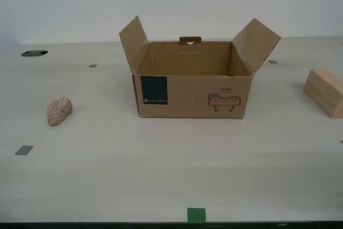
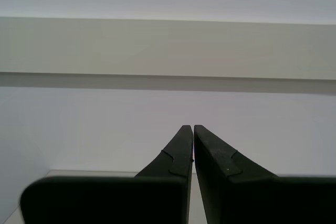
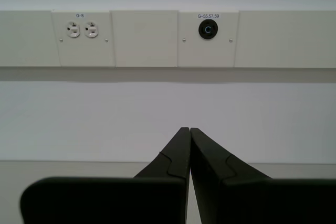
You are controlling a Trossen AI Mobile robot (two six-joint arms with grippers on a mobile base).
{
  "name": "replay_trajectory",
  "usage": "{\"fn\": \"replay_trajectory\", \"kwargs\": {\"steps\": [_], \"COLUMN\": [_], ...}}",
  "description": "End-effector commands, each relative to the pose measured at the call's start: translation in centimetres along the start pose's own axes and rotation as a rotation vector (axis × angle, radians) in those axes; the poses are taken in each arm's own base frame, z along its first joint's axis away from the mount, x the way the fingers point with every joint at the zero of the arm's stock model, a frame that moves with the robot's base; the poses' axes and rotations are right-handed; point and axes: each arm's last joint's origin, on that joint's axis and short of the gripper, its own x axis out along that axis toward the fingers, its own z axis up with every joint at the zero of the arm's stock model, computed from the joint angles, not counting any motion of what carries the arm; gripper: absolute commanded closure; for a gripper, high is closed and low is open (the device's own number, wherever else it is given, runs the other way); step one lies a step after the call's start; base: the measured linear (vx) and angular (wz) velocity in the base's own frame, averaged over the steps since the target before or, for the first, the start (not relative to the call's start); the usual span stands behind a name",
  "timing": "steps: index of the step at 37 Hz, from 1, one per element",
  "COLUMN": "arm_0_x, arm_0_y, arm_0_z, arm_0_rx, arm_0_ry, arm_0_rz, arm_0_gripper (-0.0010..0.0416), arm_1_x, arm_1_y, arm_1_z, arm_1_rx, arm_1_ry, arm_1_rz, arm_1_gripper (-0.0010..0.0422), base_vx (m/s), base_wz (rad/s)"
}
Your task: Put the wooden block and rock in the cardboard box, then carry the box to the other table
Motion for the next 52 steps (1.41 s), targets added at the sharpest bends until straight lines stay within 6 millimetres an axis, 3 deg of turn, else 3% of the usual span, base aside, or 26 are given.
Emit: {"fn": "replay_trajectory", "kwargs": {"steps": [1,52], "arm_0_x": [0.02,0.02], "arm_0_y": [0.01,0.01], "arm_0_z": [0.02,0.02], "arm_0_rx": [0.002,0.002], "arm_0_ry": [-0.001,-0.002], "arm_0_rz": [0.002,0.002], "arm_0_gripper": [0.0406,0.0406], "arm_1_x": [0.00,0.00], "arm_1_y": [0.00,0.00], "arm_1_z": [0.06,0.06], "arm_1_rx": [-0.001,-0.002], "arm_1_ry": [-0.005,-0.005], "arm_1_rz": [0.001,0.001], "arm_1_gripper": [0.0412,0.0412], "base_vx": [0.000,0.000], "base_wz": [0.000,0.000]}}
